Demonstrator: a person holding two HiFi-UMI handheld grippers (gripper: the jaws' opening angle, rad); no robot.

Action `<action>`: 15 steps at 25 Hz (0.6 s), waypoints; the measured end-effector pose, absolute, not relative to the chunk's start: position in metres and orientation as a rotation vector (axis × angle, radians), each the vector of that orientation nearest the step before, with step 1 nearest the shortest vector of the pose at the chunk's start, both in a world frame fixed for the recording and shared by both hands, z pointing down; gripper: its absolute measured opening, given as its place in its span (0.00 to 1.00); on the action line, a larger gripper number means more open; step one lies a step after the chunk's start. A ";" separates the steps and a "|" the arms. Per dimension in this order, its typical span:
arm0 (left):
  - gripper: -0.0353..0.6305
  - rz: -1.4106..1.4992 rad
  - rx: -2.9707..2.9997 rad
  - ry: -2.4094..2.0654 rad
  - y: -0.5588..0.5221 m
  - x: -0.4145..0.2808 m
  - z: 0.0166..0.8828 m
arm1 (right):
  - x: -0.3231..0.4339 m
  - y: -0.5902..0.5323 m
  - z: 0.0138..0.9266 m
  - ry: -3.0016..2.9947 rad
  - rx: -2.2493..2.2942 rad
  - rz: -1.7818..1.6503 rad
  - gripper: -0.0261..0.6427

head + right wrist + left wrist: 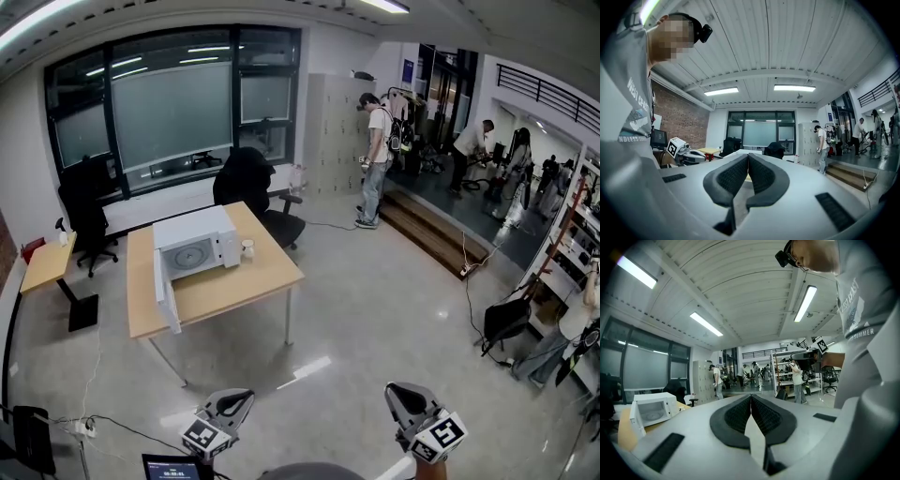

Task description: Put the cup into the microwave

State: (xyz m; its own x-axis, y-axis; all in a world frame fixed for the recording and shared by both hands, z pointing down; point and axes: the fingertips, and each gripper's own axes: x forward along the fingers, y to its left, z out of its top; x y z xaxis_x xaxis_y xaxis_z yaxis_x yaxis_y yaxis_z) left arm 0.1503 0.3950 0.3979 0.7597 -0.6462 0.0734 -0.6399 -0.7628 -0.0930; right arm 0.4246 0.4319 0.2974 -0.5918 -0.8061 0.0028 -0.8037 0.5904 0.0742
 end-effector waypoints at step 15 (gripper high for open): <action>0.09 -0.161 -2.933 1.013 0.371 0.124 0.421 | 0.399 0.408 0.305 -2.813 1.485 -0.007 0.07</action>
